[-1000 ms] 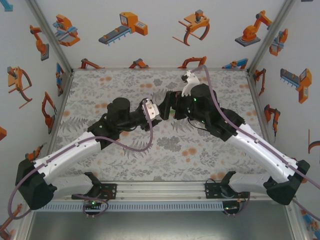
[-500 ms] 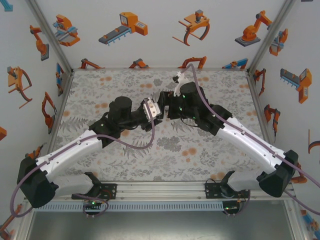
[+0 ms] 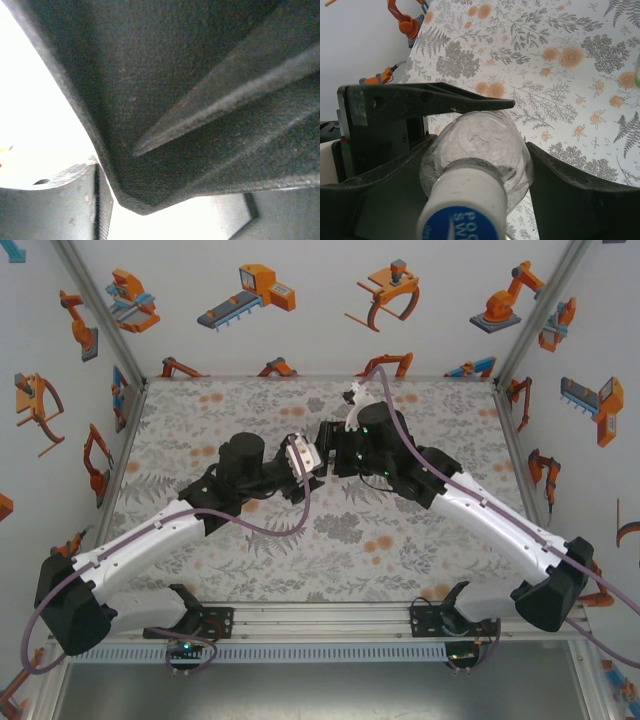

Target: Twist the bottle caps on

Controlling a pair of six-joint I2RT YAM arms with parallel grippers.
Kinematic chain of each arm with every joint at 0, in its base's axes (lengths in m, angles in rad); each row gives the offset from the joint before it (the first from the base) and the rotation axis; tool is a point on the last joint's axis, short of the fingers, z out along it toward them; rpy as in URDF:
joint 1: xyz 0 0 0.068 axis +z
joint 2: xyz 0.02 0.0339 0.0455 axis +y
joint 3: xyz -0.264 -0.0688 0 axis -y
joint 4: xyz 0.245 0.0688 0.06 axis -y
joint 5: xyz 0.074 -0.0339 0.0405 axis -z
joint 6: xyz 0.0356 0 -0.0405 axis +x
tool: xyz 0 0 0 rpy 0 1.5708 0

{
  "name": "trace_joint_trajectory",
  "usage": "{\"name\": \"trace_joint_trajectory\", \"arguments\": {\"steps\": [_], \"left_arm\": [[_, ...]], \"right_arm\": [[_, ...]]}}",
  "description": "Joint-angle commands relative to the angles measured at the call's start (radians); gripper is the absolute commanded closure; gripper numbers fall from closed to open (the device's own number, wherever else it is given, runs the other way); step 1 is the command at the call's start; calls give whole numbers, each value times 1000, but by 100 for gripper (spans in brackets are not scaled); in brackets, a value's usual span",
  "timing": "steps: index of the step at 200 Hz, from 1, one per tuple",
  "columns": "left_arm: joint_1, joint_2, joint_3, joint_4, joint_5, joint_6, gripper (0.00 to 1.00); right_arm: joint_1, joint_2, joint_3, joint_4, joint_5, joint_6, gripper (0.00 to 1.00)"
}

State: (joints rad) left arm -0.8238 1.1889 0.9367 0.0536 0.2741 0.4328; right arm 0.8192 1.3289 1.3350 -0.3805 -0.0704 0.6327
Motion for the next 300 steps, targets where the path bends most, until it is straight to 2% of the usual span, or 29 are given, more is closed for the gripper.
{"name": "trace_joint_trajectory", "arguments": {"steps": [1, 57, 128, 181, 231, 271, 285, 300], "left_arm": [[-3, -35, -4, 60, -4, -23, 36], [1, -127, -68, 22, -105, -49, 18], [8, -286, -157, -67, -207, -124, 16], [9, -389, -217, -101, -243, -186, 16], [9, -435, -227, -149, -253, -215, 16], [8, -449, -237, -149, -253, -227, 16], [9, -449, -240, -149, -253, -225, 16], [9, -448, -238, -150, -258, -223, 16]], "right_arm": [[-27, 32, 49, -53, 49, -44, 49], [-62, 122, 107, -104, 106, -138, 51], [-72, 392, 272, -61, 231, -280, 50], [-73, 553, 254, 189, 330, -365, 49], [-75, 703, 306, 257, 329, -374, 47], [-75, 743, 312, 250, 319, -360, 46], [-75, 744, 305, 249, 322, -357, 43], [-75, 739, 307, 239, 322, -356, 34]]}}
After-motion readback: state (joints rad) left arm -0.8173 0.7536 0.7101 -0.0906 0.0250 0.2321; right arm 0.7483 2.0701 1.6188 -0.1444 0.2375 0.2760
